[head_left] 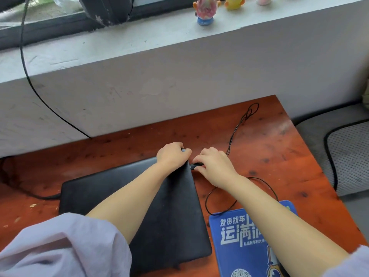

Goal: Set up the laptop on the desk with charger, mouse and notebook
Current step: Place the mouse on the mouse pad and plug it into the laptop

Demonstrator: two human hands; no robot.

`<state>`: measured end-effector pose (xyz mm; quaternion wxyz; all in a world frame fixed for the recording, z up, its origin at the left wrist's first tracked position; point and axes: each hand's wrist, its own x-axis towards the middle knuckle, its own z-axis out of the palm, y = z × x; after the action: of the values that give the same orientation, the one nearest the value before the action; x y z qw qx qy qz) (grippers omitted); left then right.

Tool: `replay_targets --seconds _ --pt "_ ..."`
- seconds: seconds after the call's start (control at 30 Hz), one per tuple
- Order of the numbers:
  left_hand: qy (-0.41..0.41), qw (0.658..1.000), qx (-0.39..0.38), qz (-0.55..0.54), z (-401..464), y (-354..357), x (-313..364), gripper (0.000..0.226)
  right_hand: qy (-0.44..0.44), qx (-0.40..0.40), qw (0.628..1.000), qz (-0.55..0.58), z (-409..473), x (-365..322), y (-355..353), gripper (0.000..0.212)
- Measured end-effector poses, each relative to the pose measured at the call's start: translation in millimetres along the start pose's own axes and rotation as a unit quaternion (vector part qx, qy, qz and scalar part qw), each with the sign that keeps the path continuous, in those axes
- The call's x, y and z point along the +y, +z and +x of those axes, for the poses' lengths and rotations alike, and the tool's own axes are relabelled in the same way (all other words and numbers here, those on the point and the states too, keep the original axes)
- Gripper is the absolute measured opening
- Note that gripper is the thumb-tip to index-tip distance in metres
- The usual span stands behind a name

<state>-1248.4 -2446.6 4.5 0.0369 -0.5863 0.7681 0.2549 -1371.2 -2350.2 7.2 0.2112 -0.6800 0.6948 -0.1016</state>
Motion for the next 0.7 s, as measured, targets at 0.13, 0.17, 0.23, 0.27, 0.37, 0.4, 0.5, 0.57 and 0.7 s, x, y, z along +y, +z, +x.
replay_targets --seconds 0.13,0.17,0.23,0.27,0.37,0.4,0.5,0.57,0.7 --pt "0.005 1.0 0.014 -0.001 5.0 8.3 -1.5 0.023 -0.008 -0.002 1.0 -0.024 8.3 3.6 8.5 0.027" --pt "0.01 1.0 0.026 -0.008 5.0 10.4 -1.6 0.022 -0.009 0.0 1.0 -0.027 9.1 4.6 10.3 0.026" --pt "0.019 0.999 0.048 -0.017 5.2 14.4 -1.5 0.02 -0.012 0.005 0.999 -0.036 9.6 6.6 13.8 0.026" --pt "0.022 0.998 0.053 -0.016 5.3 15.8 -1.6 0.019 -0.012 0.007 0.999 -0.04 9.7 7.0 15.2 0.026" --pt "0.033 0.999 0.029 -0.006 3.9 13.7 -4.7 0.025 -0.009 0.004 0.999 -0.046 9.0 5.8 15.3 0.026" --pt "0.037 0.999 0.014 -0.005 1.8 10.7 -7.7 0.029 -0.008 0.003 0.999 -0.046 7.5 4.6 13.6 0.026" --pt "0.039 0.999 -0.003 -0.013 -13.1 -4.3 -26.2 0.039 -0.002 0.031 0.999 -0.04 -3.9 2.2 1.9 0.03" --pt "0.036 0.999 0.022 -0.024 -28.9 -16.1 -42.9 0.04 0.012 0.062 0.997 -0.034 -16.9 2.2 -11.0 0.033" --pt "0.051 0.995 0.067 -0.048 -67.4 -31.8 -64.4 0.035 0.059 0.098 0.992 -0.044 -53.0 1.5 -30.2 0.031"
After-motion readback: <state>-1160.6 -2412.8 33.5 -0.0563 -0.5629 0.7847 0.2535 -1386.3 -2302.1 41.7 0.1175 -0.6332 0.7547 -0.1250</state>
